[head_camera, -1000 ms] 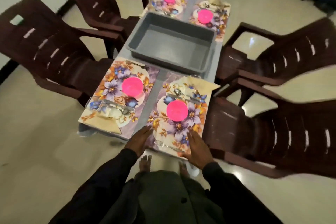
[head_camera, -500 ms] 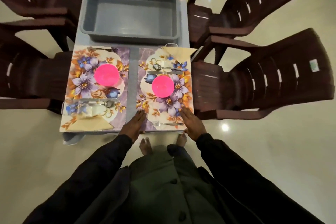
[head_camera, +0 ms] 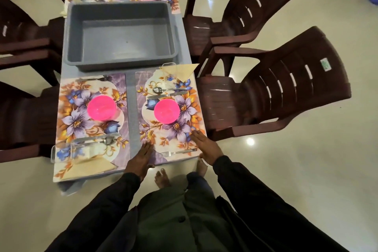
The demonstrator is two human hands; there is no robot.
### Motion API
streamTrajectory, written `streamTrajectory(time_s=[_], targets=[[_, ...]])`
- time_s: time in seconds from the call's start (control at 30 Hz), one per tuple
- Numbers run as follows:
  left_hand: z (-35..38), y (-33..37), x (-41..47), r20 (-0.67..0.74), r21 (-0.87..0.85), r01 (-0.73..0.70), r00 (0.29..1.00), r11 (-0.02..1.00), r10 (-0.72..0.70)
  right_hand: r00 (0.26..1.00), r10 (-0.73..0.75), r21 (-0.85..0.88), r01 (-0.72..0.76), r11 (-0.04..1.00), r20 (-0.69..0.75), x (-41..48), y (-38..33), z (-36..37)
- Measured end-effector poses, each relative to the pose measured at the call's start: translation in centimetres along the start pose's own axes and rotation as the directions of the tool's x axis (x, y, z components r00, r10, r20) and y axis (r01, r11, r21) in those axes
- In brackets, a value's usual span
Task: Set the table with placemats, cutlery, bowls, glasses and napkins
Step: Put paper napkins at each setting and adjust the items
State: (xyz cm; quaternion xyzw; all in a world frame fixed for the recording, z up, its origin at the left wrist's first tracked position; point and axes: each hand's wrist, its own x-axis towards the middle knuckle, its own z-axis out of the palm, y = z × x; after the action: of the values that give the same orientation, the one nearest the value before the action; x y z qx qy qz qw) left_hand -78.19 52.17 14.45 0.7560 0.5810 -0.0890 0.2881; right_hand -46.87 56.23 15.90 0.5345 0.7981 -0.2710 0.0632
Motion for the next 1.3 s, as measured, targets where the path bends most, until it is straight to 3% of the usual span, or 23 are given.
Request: streamTrajectory(time_s=[0.23,0.43,0.63,0.8,1.07,1.3], targets=[[0.4,-0.1,0.2,-0.042,0.099,-0.038,0.998,0.994,0.043,0.999,-0.042,-0.015,0.042,0.999,0.02,0.3,1.0,-0.1],[0.4,0.2,0.3,-0.018,0.158,-0.017,1.0,0.987,0.02,1.0,-0.02,0.112,0.02,0.993,-0.002,0.0,1.8,-0.2],[0.5,-0.2,0.1,-0.03,0.033,-0.036,0.999,0.999,0.037,0.999,-0.031,0.13,0.033,0.991,-0.017,0.1,1.9,-0.2],[0.2,-0.2,-0.5,-0.065,-0.084,-0.035,0.997,0.996,0.029,0.989,-0.029,0.125,0.047,0.991,-0.145,0.5,-1.2,0.5],[0.1,-0.6,-1.5,-0.12,-0.166,0.012,0.992,0.986,-0.032,0.97,-0.009,0.137,0.043,0.99,-0.241,2.0,-3.7,3.3],[0.1,-1.5,-2.1,-0.149,-0.185,-0.003,0.988,0.983,-0.025,0.97,-0.006,0.153,0.044,0.987,-0.243,2.5,-4.1,3.0]])
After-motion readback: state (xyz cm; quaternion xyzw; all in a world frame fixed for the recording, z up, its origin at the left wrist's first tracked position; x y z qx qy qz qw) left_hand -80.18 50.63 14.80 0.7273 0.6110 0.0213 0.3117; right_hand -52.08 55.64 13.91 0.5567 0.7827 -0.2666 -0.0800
